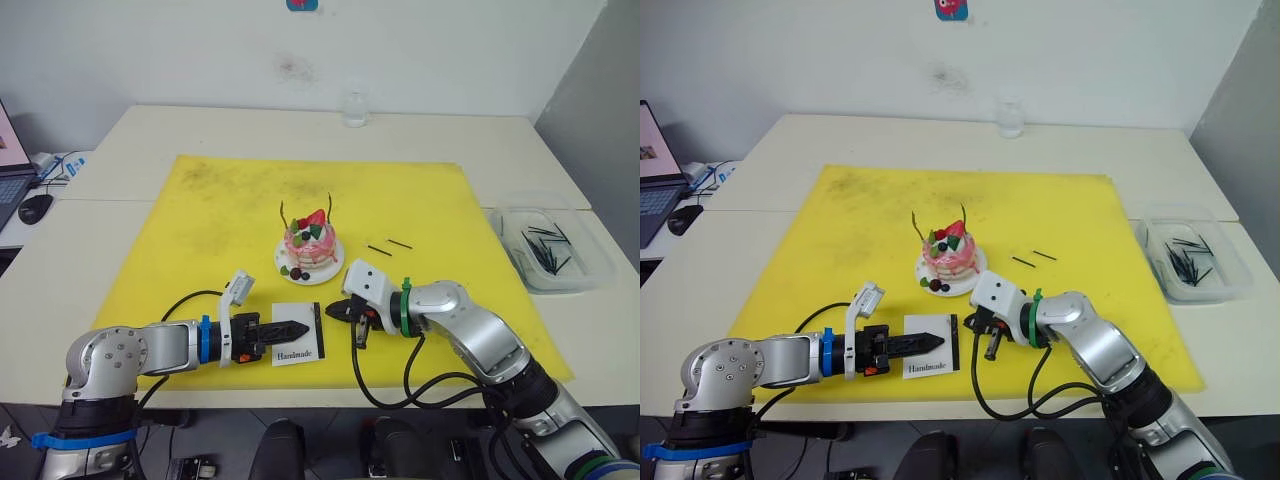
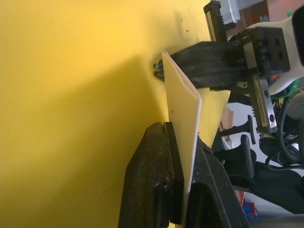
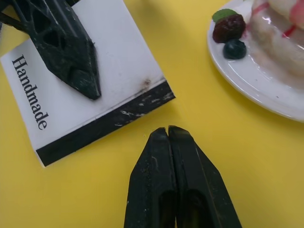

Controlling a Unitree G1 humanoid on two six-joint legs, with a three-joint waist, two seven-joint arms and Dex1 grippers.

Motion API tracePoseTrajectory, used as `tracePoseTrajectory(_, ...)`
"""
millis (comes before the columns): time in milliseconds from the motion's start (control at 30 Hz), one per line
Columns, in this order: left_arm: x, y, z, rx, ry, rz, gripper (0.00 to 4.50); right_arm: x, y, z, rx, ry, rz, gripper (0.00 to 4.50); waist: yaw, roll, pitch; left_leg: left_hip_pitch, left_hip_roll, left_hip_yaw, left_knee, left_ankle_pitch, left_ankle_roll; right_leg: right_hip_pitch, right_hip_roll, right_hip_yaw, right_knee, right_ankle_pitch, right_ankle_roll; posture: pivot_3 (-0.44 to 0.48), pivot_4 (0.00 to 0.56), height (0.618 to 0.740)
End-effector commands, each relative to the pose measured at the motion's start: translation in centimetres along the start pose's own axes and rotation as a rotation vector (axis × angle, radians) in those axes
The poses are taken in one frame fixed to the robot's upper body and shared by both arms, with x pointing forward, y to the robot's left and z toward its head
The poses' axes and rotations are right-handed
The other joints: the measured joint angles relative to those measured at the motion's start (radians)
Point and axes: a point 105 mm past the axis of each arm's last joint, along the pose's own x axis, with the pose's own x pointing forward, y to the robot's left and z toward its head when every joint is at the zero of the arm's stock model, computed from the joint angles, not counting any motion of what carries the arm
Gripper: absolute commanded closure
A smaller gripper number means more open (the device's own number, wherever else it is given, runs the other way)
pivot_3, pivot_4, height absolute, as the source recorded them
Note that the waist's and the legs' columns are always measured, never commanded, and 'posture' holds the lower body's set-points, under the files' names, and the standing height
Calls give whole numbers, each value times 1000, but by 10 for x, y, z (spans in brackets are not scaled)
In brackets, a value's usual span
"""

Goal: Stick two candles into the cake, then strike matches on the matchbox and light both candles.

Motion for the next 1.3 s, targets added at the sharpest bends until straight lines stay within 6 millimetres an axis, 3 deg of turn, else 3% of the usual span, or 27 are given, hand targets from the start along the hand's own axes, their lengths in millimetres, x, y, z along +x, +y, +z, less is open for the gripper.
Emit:
tracePoseTrajectory(33,-3,-15,1,33,15,-55,4483,-15,-8,22,-38,-62,-32,4500,0,0,0,0,0,0,0,0,0,0,0,0,0,0,0,0,150,740)
tracePoseTrajectory(267,7,-14,0,27,42,-60,4483,-29,-17,17,-21,-43,-74,4500,0,0,0,0,0,0,0,0,0,0,0,0,0,0,0,0,150,740)
tracePoseTrajectory(533,10,-4,3,0,53,-31,4483,-20,3,5,10,-12,-29,4500,1,0,0,0,0,0,0,0,0,0,1,0,0,0,0,0,150,740)
tracePoseTrajectory(767,8,1,6,0,47,-16,2506,-9,13,-3,-9,28,18,4500,0,0,0,0,0,0,0,0,0,0,1,-1,0,0,0,0,150,740)
tracePoseTrajectory(1300,7,3,6,-16,32,-12,2506,0,31,-3,-7,11,108,4500,0,0,0,0,0,0,0,0,0,0,1,-1,0,0,0,0,150,740)
